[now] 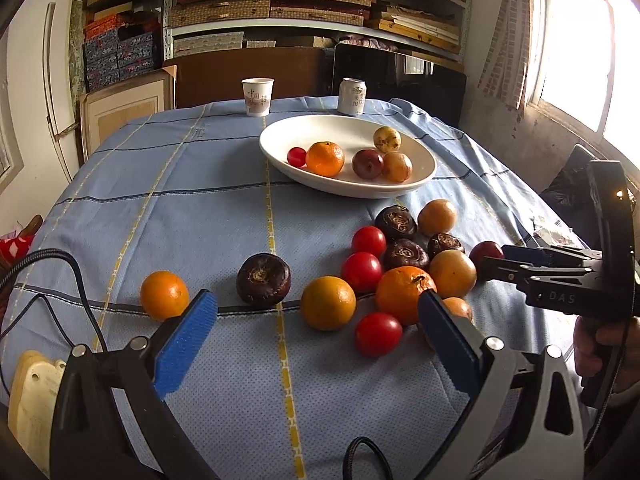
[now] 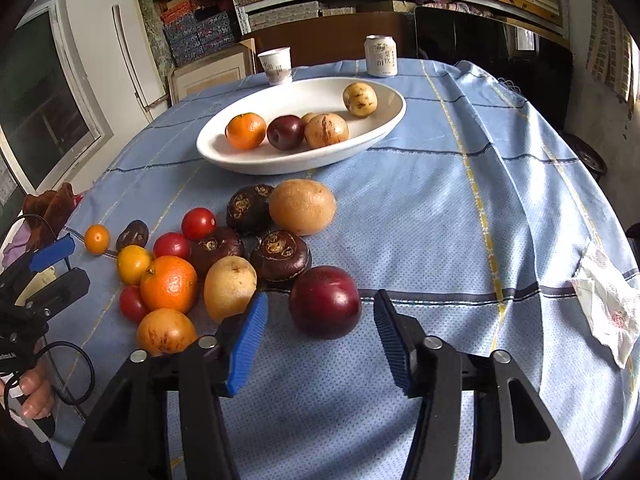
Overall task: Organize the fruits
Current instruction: 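Grasp another dark red plum with the right tool while the left tool grasps an orange fruit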
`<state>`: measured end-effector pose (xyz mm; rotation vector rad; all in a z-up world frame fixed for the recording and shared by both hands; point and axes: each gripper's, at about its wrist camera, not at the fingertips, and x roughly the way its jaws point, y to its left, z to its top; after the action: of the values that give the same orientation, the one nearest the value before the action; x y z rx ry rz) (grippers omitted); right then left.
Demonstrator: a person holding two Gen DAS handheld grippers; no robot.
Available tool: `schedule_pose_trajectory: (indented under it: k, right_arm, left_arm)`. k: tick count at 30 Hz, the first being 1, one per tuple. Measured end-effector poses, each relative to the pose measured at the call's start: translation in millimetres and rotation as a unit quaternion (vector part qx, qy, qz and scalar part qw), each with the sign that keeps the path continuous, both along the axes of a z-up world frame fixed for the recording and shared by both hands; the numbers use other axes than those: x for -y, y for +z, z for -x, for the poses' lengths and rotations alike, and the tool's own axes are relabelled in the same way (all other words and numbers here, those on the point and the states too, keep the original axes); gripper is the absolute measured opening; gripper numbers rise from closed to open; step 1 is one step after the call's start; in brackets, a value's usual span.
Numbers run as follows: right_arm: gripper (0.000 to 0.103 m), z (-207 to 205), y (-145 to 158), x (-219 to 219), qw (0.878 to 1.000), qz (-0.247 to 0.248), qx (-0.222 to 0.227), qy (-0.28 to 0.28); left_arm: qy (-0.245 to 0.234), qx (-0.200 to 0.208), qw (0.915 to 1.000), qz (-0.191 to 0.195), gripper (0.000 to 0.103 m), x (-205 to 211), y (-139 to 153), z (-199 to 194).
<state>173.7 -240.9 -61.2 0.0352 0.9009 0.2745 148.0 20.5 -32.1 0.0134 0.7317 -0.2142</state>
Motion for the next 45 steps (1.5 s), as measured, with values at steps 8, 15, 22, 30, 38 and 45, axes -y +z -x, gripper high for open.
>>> schedule_pose_trajectory:
  k: [8, 15, 22, 30, 38, 45]
  right_arm:
    - [0.038, -9, -11, 5, 0.999, -0.024, -0.024, -0.003]
    - [0.038, 7, 0, 16, 0.998, -0.056, -0.009, -0.014]
    - [0.038, 25, 16, 13, 0.998, -0.06, 0.01, 0.0]
    - [0.038, 29, 20, 18, 0.998, -0.063, 0.016, -0.002]
    - [0.038, 31, 20, 16, 0.998, -0.067, 0.015, 0.003]
    - [0.038, 32, 22, 16, 0.997, -0.068, 0.019, 0.003]
  left_arm:
    - [0.001, -0.004, 0.9999, 0.01, 0.098, -4, 0, 0]
    - [0.018, -0.003, 0.9985, 0.051, 0.098, -49, 16, -15]
    - [0.032, -0.065, 0.9946, 0.074, 0.08, -79, 14, -62]
    - [0.092, -0.097, 0.9898, 0.048, 0.073, -96, -10, -67]
    - [0.116, -0.131, 0.9839, 0.038, 0.053, -102, -33, -71]
    - [0.126, -0.123, 0.9842, 0.017, 0.041, -98, -37, -66]
